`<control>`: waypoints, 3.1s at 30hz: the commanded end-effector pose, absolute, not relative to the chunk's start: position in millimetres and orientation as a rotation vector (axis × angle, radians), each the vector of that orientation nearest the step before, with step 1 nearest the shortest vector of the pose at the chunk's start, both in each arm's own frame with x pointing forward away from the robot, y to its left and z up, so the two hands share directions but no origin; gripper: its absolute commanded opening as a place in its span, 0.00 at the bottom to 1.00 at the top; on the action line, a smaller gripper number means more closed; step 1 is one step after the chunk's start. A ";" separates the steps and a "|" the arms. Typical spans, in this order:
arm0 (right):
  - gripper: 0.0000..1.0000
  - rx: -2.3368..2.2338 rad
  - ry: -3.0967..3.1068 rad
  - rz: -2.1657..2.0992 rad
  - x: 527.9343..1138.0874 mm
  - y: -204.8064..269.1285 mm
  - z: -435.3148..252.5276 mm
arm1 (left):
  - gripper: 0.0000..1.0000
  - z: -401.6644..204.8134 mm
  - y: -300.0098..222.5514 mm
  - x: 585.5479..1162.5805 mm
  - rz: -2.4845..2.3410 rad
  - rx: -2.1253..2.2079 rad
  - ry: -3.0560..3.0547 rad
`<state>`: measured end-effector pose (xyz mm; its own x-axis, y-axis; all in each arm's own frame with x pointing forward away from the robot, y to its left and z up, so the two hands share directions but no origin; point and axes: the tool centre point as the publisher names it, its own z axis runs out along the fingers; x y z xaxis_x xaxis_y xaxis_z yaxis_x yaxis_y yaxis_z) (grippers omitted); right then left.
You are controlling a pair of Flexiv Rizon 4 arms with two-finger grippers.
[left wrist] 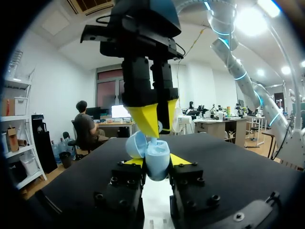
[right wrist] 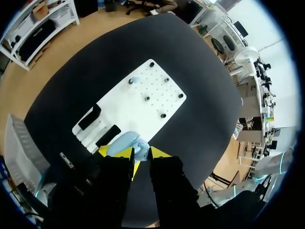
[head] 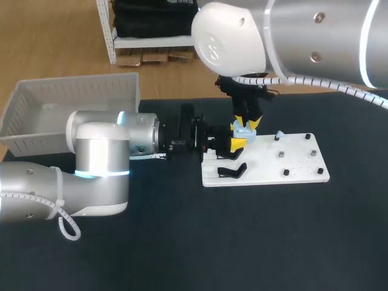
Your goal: Pick up each earbud case from the left stands, insert the matching earbuds, close the lid, and place the case in the box.
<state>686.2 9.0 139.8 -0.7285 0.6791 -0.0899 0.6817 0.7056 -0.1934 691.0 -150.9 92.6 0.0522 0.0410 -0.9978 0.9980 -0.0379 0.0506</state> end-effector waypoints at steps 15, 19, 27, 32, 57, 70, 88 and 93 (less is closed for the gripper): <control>0.22 1.180 2.886 -0.355 686.0 7.5 131.9 | 0.00 91.9 -151.2 689.2 -1.170 1.285 1.184; 0.42 1.187 2.889 -0.350 684.8 6.3 131.5 | 0.00 91.9 -151.2 689.2 -1.170 1.285 1.184; 0.37 1.178 2.884 -0.254 674.2 2.5 148.4 | 0.00 91.9 -151.2 689.2 -1.170 1.285 1.184; 0.36 1.194 2.864 -0.098 668.5 -11.1 165.3 | 0.00 91.9 -151.2 689.2 -1.170 1.285 1.184; 0.52 0.670 2.872 0.297 724.0 -90.3 164.0 | 0.00 91.9 -151.2 689.2 -1.170 1.285 1.184; 0.54 0.263 2.897 0.227 730.3 -88.7 110.0 | 0.00 91.9 -151.2 689.2 -1.170 1.285 1.184; 0.46 0.189 2.932 0.248 755.2 -86.1 59.2 | 0.00 91.9 -151.2 689.2 -1.170 1.285 1.184; 0.45 0.201 2.939 0.246 758.0 -87.8 51.3 | 0.00 91.9 -151.2 689.2 -1.170 1.285 1.184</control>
